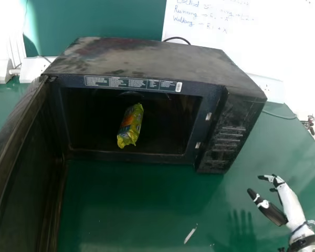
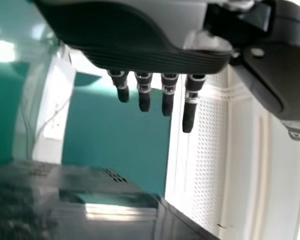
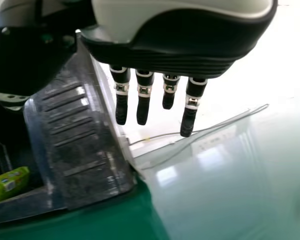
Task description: Put biscuit inside oven
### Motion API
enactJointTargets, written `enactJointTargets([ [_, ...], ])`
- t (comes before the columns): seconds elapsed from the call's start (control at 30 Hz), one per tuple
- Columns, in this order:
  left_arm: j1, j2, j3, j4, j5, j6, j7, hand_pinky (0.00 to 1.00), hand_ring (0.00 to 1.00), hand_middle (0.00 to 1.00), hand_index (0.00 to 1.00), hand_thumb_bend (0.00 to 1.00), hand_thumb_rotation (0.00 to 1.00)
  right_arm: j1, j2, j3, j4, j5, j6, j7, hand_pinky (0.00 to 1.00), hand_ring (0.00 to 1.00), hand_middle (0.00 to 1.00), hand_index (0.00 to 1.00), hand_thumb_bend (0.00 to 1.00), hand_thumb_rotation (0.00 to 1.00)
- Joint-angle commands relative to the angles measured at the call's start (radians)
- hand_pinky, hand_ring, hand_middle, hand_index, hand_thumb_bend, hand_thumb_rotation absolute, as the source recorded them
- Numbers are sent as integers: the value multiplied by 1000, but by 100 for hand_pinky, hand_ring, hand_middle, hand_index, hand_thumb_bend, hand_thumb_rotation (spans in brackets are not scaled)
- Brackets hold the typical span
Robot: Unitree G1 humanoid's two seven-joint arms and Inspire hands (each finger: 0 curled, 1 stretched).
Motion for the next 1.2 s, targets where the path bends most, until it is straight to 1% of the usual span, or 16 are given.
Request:
enactJointTargets([
  [0.0, 24, -35, -16, -9, -14, -38, -25, 100, 100, 100, 84, 95, 95, -7, -20, -14, 23, 16, -3, -12, 76, 86, 90, 86, 94, 32],
  [0.07, 36, -71, -38, -17, -31, -63, -46, 100, 100, 100, 84, 93, 94, -9, -25, -15, 36, 28, -9, -14, 76, 86, 91, 85, 94, 29],
  [0.13, 47, -114, -63, -28, -34, -91, -55, 100, 100, 100, 86, 93, 90, -10, -29, -13, 47, 26, -15, -22, 76, 86, 90, 85, 95, 30],
  [0.2, 49, -156, -89, -22, -35, -143, -88, 100, 100, 100, 87, 90, 88, -13, -29, -10, 57, 29, -20, -28, 76, 86, 90, 85, 95, 31],
  [0.23, 50, -182, -103, -20, -23, -174, -90, 100, 100, 100, 87, 90, 87, -13, -29, -9, 57, 33, -12, -25, 76, 86, 90, 85, 95, 30],
  [0.27, 48, -211, -117, -13, -5, -215, -94, 100, 100, 100, 87, 89, 86, -13, -30, -9, 57, 34, -8, -24, 78, 87, 91, 85, 94, 30],
  [0.37, 46, -299, -168, 15, 64, -349, -98, 100, 100, 100, 87, 85, 87, -13, -34, -7, 59, 30, -14, -31, 77, 87, 91, 85, 94, 29],
  [0.43, 55, -342, -209, 37, 100, -422, -104, 100, 100, 100, 87, 84, 86, -12, -37, -8, 61, 32, -13, -29, 77, 87, 91, 85, 94, 30],
  [0.53, 67, -395, -260, 80, 160, -528, -92, 100, 100, 100, 88, 85, 86, -11, -35, -10, 57, 46, -12, -23, 78, 87, 91, 85, 94, 29],
  [0.63, 81, -407, -302, 132, 179, -610, -79, 100, 100, 100, 89, 87, 84, -6, -35, -10, 36, 34, 3, -24, 78, 88, 91, 85, 94, 30],
  [0.73, 86, -396, -335, 176, 166, -676, -73, 100, 100, 100, 89, 89, 81, -3, -36, -11, 31, 33, 4, -24, 78, 87, 91, 85, 94, 31],
  [0.8, 91, -386, -349, 197, 152, -709, -68, 100, 100, 100, 91, 89, 80, -4, -37, -11, 36, 31, -11, -32, 77, 86, 91, 85, 95, 31],
  [0.87, 95, -371, -368, 211, 123, -730, -74, 100, 100, 100, 91, 89, 81, -6, -39, -10, 42, 29, -24, -38, 75, 85, 90, 84, 95, 30],
  [0.93, 107, -353, -384, 213, 104, -739, -77, 100, 100, 100, 92, 89, 82, -7, -40, -9, 41, 24, -22, -38, 76, 85, 90, 84, 95, 30],
  [1.07, 126, -333, -398, 213, 91, -753, -77, 100, 100, 100, 92, 89, 83, -7, -39, -9, 36, 27, -18, -33, 77, 86, 90, 84, 95, 30],
  [1.17, 121, -331, -401, 233, 99, -786, -82, 100, 100, 100, 92, 88, 86, -9, -39, -10, 42, 28, -28, -38, 76, 85, 89, 83, 95, 29],
])
